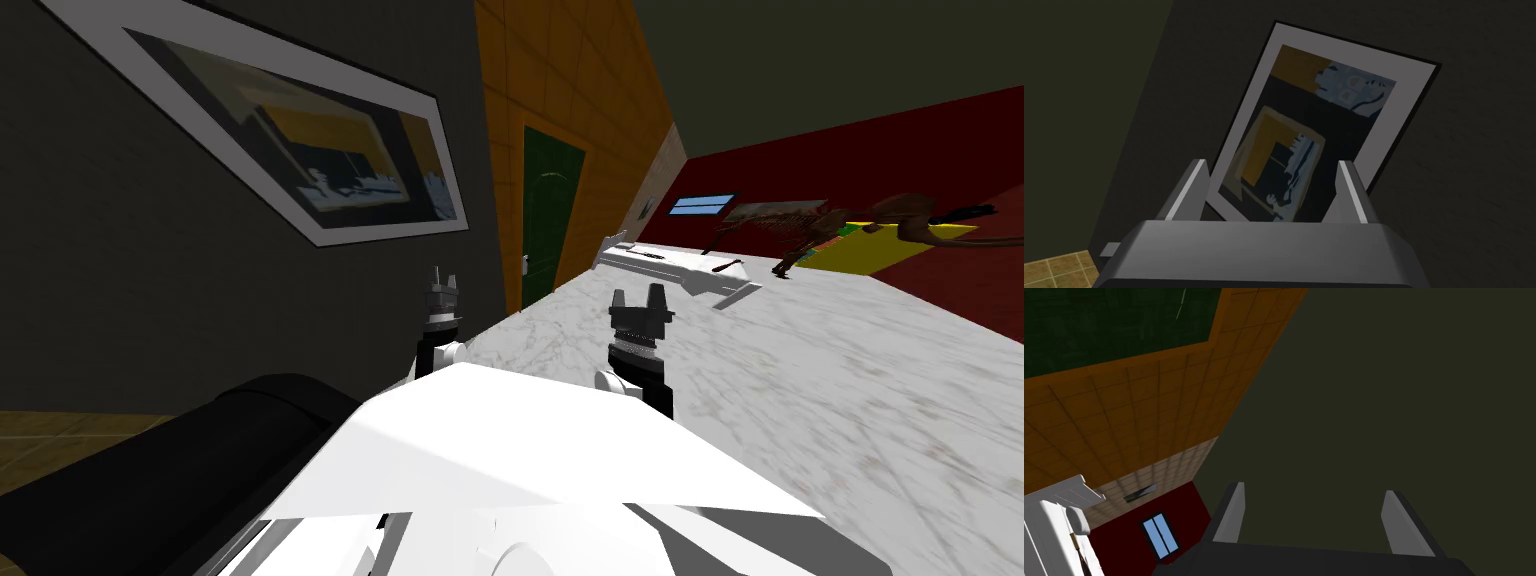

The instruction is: Pull the door open

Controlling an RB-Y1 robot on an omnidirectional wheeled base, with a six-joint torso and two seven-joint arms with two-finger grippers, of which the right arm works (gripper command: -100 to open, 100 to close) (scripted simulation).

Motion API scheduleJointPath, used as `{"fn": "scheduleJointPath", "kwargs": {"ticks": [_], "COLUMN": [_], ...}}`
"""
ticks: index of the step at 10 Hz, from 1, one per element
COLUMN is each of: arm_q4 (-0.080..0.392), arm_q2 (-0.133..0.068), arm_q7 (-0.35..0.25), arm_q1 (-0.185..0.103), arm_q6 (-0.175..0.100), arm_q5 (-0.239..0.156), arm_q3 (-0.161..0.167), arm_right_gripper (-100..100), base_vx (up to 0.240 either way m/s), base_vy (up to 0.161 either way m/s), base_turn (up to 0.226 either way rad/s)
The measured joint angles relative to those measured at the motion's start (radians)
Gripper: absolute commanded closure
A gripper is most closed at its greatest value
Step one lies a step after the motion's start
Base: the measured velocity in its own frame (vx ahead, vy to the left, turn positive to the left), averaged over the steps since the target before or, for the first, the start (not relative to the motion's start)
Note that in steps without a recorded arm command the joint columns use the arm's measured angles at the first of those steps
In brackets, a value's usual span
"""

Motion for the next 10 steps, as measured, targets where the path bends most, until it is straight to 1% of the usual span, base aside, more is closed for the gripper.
{"fn": "scheduleJointPath", "kwargs": {"ticks": [6,7,8,10], "arm_q4": [0.109,0.131,0.154,0.183], "arm_q2": [-0.061,-0.068,-0.081,-0.092], "arm_q7": [0.101,0.122,0.141,0.178], "arm_q1": [-0.04,-0.05,-0.059,-0.065], "arm_q6": [0.001,0.001,0.001,0.002], "arm_q5": [0.071,0.086,0.098,0.125], "arm_q3": [-0.01,-0.009,-0.014,-0.011], "arm_right_gripper": [-100,-100,-100,-100], "base_vx": [0.172,0.15,0.142,0.144], "base_vy": [-0.017,-0.042,-0.046,-0.019], "base_turn": [0.114,0.154,0.086,0.096]}}
